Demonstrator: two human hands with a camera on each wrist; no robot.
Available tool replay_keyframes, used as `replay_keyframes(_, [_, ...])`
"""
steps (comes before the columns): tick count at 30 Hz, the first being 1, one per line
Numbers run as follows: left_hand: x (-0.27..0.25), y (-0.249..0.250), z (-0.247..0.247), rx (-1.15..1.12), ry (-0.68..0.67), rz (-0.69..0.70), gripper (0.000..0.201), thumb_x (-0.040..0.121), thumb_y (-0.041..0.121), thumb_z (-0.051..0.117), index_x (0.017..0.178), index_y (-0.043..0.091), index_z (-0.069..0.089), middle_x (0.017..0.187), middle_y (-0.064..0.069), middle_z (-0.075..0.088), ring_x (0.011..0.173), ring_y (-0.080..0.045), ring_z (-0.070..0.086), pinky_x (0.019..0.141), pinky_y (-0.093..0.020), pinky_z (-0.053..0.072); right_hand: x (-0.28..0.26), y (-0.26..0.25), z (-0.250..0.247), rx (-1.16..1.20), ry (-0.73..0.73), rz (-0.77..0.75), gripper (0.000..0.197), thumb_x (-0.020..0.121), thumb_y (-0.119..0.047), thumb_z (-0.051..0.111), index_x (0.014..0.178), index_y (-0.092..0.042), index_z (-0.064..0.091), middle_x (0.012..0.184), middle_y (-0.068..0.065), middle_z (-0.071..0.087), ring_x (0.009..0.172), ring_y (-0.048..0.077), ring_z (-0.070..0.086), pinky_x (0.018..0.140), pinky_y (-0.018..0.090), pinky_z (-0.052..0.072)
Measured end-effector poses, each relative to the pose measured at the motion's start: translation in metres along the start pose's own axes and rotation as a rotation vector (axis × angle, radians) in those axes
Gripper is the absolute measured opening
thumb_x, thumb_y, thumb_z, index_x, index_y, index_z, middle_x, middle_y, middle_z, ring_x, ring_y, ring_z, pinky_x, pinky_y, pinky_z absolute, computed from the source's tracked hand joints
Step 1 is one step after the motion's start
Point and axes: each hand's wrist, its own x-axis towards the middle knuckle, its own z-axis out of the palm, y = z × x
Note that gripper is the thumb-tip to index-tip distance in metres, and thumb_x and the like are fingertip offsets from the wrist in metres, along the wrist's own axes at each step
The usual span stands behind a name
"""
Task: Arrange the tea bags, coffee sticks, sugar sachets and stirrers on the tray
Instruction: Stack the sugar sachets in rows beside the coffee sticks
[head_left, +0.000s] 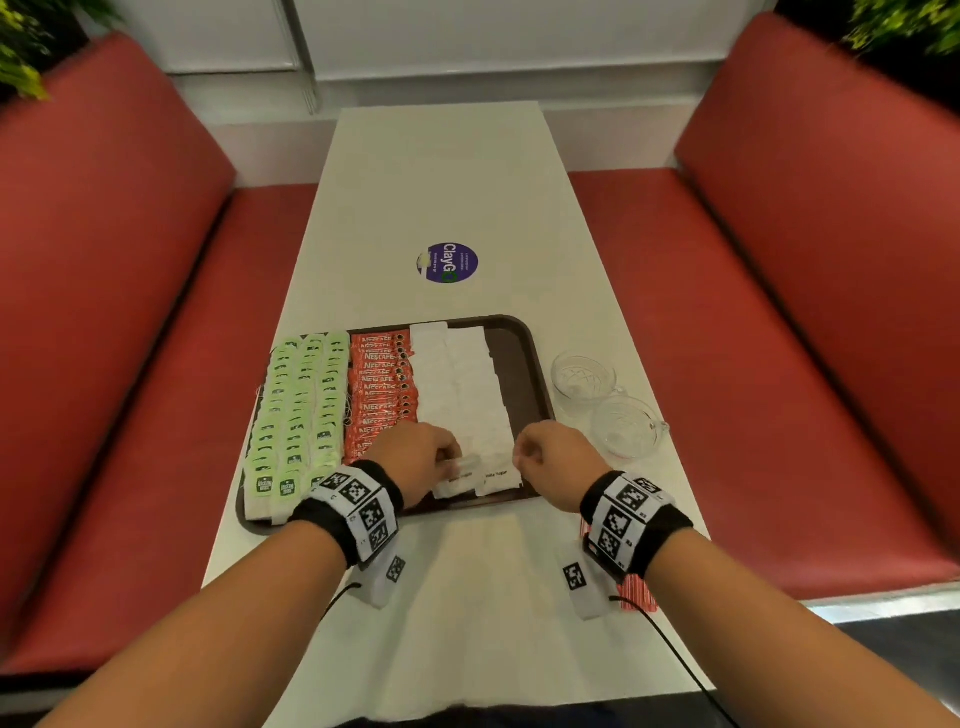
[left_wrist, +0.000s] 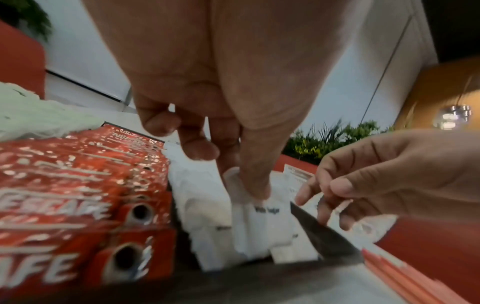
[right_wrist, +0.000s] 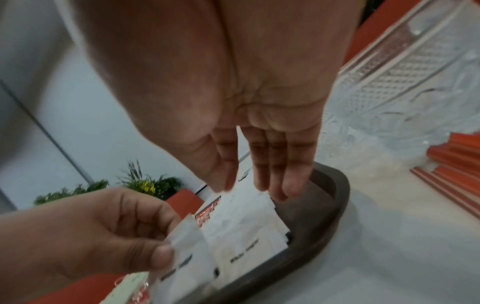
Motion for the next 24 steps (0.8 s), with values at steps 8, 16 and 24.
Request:
replay_keyframes(8, [0.003, 0.001, 0.016, 0.262, 0.017, -0.024, 0.018, 0.092, 0.043, 0.062, 0.106, 0.035, 0.07, 0.106, 0.005, 0.067, 0.101, -0.02, 0.055, 0.088, -0.038, 0.047, 0.007, -0.002, 0.025, -0.385, -0.267, 0.056, 0.033, 0.102, -0.03, 0.049, 0.131, -0.029, 0.063, 0.138, 0.009, 0.043, 0.128, 0.03, 0.039, 0.11, 0.037, 0.037])
replay_keyframes(16, [0.003, -0.003, 0.02, 0.204, 0.077, -0.069, 0.038, 0.082, 0.049, 0.072, 0.11, 0.03, 0.055, 0.112, 0.006, 0.059, 0.104, -0.019, 0.055, 0.091, -0.034, 0.044, 0.008, -0.01, 0.024, -0.422, -0.318, 0.113, 0.038, 0.101, -0.026, 0.049, 0.138, -0.022, 0.056, 0.14, 0.01, 0.044, 0.13, 0.031, 0.039, 0.109, 0.04, 0.04])
replay_keyframes(24, [-0.001, 0.001, 0.01, 0.083, 0.133, 0.072, 0.029, 0.093, 0.054, 0.054, 0.109, 0.029, 0.056, 0.103, 0.006, 0.058, 0.097, -0.018, 0.055, 0.085, -0.035, 0.047, -0.003, -0.028, 0.003, -0.398, -0.212, 0.129, 0.042, 0.097, -0.013, 0.05, 0.138, -0.019, 0.053, 0.136, 0.009, 0.051, 0.124, 0.028, 0.049, 0.103, 0.038, 0.045])
